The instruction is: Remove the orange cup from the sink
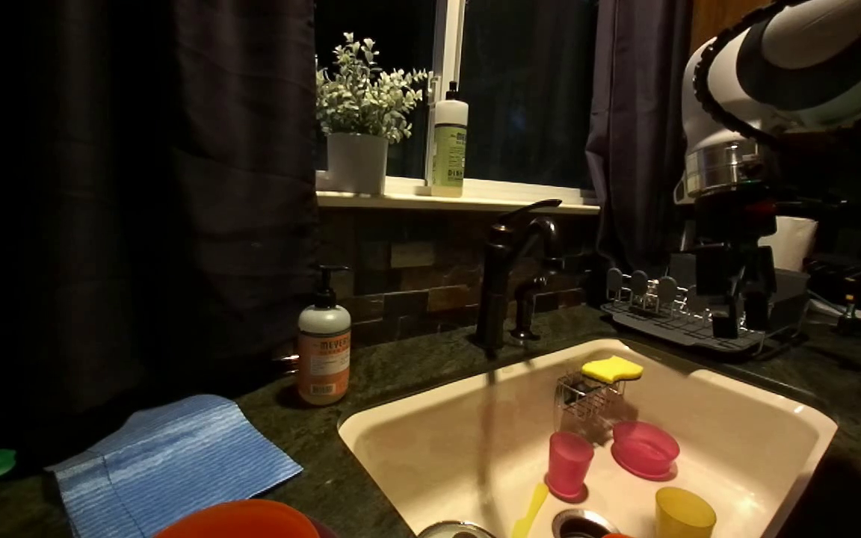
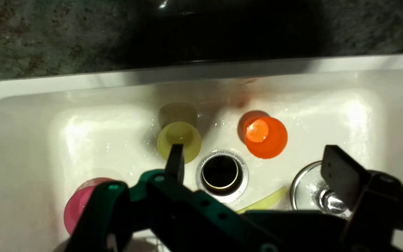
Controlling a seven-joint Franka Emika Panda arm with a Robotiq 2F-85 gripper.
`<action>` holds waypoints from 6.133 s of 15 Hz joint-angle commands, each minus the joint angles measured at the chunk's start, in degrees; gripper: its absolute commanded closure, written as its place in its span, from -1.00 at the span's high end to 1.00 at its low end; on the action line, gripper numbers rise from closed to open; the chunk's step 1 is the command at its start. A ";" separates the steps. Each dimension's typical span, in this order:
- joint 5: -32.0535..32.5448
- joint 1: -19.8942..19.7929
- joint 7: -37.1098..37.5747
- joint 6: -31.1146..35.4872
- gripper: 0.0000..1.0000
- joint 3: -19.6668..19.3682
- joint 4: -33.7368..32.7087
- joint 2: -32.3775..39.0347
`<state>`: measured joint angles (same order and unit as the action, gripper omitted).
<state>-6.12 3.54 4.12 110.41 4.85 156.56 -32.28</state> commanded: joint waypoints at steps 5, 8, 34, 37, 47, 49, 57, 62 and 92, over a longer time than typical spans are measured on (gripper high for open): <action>0.14 0.29 -0.99 -0.12 1.00 -0.65 0.21 0.50; 0.14 0.30 -1.02 -0.12 1.00 -0.65 0.21 0.50; 8.38 -4.49 0.53 4.43 1.00 -1.35 1.33 0.27; 10.06 -5.58 0.35 5.76 1.00 -2.35 1.66 1.83; -0.68 -6.37 -1.78 9.47 1.00 -8.71 0.54 14.01; -2.61 -6.20 -1.56 12.20 1.00 -9.00 0.63 17.20; -1.40 -6.37 -1.11 10.98 1.00 -8.23 0.21 20.69; -4.74 -4.91 -2.72 17.53 1.00 -7.69 0.31 25.13; -29.97 -6.67 -12.62 37.56 1.00 4.81 -19.06 66.21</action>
<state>-35.45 -2.81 -10.41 147.04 8.25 139.50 30.39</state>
